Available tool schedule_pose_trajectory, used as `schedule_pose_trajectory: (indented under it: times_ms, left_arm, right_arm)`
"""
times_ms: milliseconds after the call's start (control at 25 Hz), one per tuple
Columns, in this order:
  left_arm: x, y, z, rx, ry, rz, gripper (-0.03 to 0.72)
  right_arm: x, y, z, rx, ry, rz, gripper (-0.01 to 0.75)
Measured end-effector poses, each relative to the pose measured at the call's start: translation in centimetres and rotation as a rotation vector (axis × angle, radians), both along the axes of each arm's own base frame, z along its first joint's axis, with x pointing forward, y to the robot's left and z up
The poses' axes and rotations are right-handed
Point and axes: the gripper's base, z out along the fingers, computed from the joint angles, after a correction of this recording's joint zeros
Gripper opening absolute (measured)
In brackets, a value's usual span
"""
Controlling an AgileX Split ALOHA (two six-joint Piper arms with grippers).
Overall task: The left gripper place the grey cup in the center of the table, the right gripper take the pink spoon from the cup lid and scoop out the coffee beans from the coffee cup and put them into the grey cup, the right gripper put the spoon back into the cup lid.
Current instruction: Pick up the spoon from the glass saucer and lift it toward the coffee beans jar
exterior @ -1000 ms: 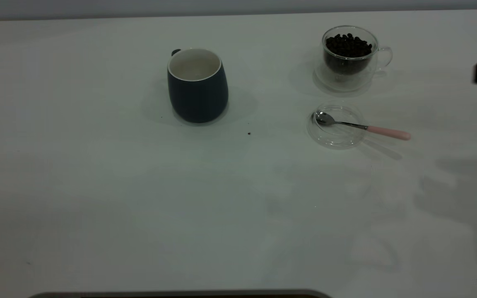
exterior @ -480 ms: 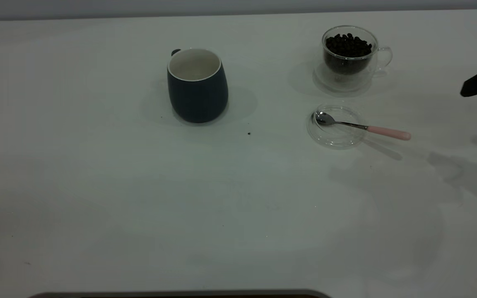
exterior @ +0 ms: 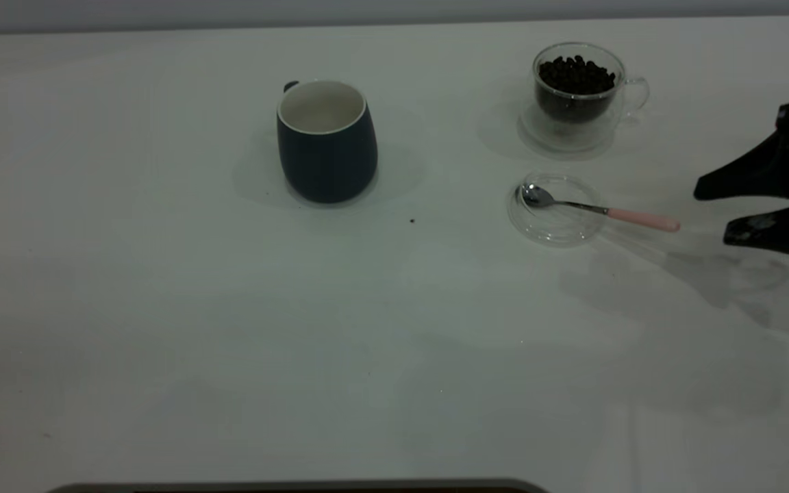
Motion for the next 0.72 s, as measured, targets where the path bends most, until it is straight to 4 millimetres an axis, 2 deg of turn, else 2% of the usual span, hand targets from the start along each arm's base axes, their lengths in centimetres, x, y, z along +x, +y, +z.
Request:
schedule_pose_trajectory:
  times_ms: [480, 720]
  left_arm:
    - [0.0, 0.0, 0.0, 0.000, 0.000, 0.000, 0.586]
    - [0.0, 0.0, 0.0, 0.000, 0.000, 0.000, 0.586]
  right_arm:
    - [0.7, 0.4, -1.9, 0.072, -0.007, 0.015, 0.556]
    - [1.5, 1.4, -2.4, 0.099, -0.018, 0.047, 0.556]
